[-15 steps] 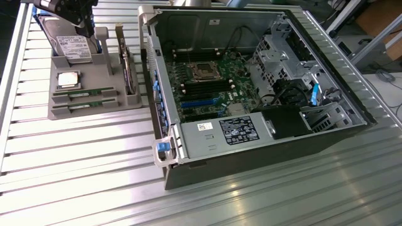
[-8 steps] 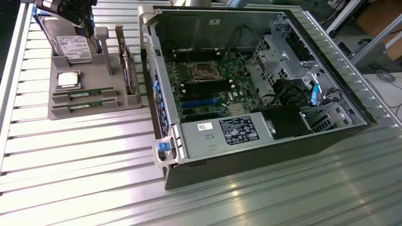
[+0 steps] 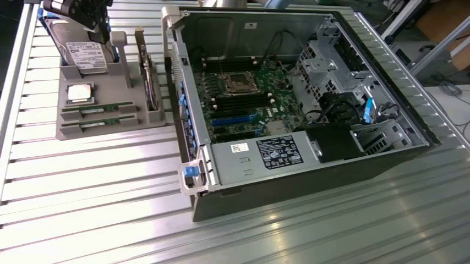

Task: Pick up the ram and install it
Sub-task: 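Pick up the ram and move it above insertion slot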

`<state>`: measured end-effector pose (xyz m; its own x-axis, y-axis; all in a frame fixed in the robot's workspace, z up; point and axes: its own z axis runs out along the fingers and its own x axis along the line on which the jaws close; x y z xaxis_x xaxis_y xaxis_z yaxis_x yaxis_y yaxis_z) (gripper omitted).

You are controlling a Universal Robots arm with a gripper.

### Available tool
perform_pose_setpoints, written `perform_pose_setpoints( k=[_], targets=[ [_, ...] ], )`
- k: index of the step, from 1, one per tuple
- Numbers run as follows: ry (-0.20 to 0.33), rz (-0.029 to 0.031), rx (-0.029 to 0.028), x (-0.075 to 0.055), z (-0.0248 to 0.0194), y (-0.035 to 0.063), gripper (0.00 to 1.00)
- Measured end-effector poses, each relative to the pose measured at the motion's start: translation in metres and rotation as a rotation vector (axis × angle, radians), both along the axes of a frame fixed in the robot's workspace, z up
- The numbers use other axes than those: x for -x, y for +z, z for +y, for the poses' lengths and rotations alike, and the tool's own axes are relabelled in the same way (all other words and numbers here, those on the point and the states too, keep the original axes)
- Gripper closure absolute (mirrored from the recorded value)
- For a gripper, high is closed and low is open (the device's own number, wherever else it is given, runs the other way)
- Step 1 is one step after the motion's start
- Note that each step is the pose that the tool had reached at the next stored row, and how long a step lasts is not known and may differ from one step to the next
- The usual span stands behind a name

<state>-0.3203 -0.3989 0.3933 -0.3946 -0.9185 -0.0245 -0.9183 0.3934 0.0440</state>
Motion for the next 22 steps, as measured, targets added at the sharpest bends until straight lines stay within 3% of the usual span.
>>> perform_pose_setpoints(
  k=[22],
  targets=[
    [0.114,0.0,0.0,0.0,0.0,0.0,0.89]
  ],
)
